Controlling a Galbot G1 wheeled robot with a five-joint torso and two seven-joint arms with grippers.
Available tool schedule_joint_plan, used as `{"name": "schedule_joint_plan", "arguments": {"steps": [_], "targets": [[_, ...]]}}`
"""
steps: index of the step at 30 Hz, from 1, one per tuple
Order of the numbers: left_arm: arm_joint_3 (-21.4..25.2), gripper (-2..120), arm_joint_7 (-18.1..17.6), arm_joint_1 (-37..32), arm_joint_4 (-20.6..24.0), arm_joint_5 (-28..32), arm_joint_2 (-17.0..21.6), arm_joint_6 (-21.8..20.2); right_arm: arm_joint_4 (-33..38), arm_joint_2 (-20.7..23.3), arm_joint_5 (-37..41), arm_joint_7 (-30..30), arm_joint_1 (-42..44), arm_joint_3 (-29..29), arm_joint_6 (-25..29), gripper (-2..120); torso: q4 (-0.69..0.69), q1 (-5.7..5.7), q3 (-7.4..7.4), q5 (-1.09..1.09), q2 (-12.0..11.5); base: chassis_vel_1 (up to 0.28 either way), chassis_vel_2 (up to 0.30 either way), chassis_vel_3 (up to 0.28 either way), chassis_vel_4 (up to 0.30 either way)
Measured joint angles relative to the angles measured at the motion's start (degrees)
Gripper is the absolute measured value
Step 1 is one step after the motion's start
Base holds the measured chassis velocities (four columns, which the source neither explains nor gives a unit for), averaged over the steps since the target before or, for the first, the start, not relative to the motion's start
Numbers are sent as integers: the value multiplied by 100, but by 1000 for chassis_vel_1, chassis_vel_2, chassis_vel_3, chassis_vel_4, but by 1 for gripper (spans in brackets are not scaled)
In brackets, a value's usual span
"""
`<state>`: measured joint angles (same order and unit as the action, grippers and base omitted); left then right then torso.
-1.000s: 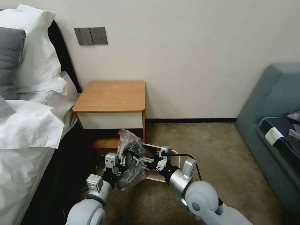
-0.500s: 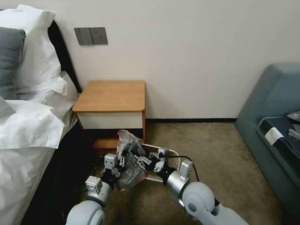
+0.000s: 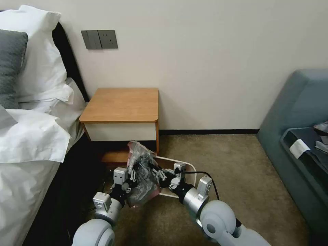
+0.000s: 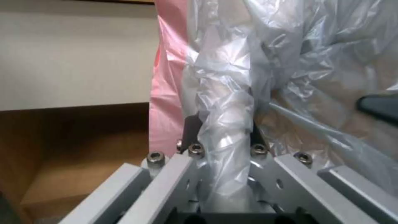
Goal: Pick up the garbage bag from the table and place it over the trash can.
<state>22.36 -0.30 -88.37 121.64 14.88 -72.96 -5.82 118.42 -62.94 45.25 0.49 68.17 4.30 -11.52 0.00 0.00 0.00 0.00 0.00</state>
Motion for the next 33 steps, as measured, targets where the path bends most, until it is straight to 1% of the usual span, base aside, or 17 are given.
{"name": "schedule_joint_plan", "arguments": {"steps": [4, 6, 9, 11, 12, 15, 16, 19, 21, 23, 24, 27, 31, 33], "targets": [[20, 3, 8, 21, -73, -151, 6, 60, 140, 47, 3, -21, 32, -85, 15, 0, 0, 0, 0, 0, 0, 0, 0, 0, 0], [26, 3, 21, 28, -136, -327, 9, 162, 239, 83, 35, -27, 60, -162, 26, 0, 0, 0, 0, 0, 0, 0, 0, 0, 0], [31, 3, 27, 29, -180, -430, 10, 264, 315, 115, 74, -34, 97, -237, 31, 0, 0, 0, 0, 0, 0, 0, 0, 0, 0], [41, 3, 46, 43, -256, -560, 9, 445, 387, 192, 134, -46, 157, -370, 43, 0, 0, 0, 0, 0, 0, 0, 0, 0, 0], [41, 3, 46, 43, -256, -560, 9, 445, 387, 192, 134, -46, 157, -370, 43, 0, 0, 0, 0, 0, 0, 0, 0, 0, 0], [86, 3, 72, 55, -330, -703, 15, 696, 463, 359, 258, -51, 198, -596, 49, 0, 0, 0, 0, 0, 0, 0, 0, 0, 0], [86, 3, 72, 55, -330, -703, 15, 696, 463, 359, 258, -51, 198, -596, 49, 0, 0, 0, 0, 0, 0, 0, 0, 0, 0], [142, 3, 104, 36, -355, -724, 32, 893, 538, 548, 406, -41, 219, -833, 49, 0, 0, 0, 0, 1, 1, 0, 0, 0, 0], [159, 3, 116, 32, -365, -724, 34, 956, 552, 604, 432, -39, 234, -883, 49, 0, 0, 0, 0, 1, 1, 0, 0, 0, 0], [198, 3, 138, 26, -384, -704, 36, 1111, 591, 777, 495, -34, 300, -1014, 49, 0, 0, 0, 0, 1, 1, 0, 0, 0, 0], [198, 3, 138, 26, -384, -704, 36, 1111, 591, 777, 495, -34, 300, -1014, 49, 0, 0, 0, 0, 1, 1, 0, 0, 0, 0], [231, 3, 189, 5, -393, -620, 35, 1262, 660, 992, 597, -20, 379, -1206, 49, 0, 0, 0, 0, 1, 1, 0, 0, 0, 0], [241, 3, 223, -10, -408, -561, 34, 1368, 677, 1126, 673, -12, 410, -1321, 49, 0, 0, 0, 0, 1, 1, 0, 0, 0, 0], [257, 3, 277, -25, -419, -481, 34, 1481, 676, 1285, 747, 3, 432, -1423, 49, 0, 0, 0, 0, 1, 1, 0, 0, 0, 0]]}}
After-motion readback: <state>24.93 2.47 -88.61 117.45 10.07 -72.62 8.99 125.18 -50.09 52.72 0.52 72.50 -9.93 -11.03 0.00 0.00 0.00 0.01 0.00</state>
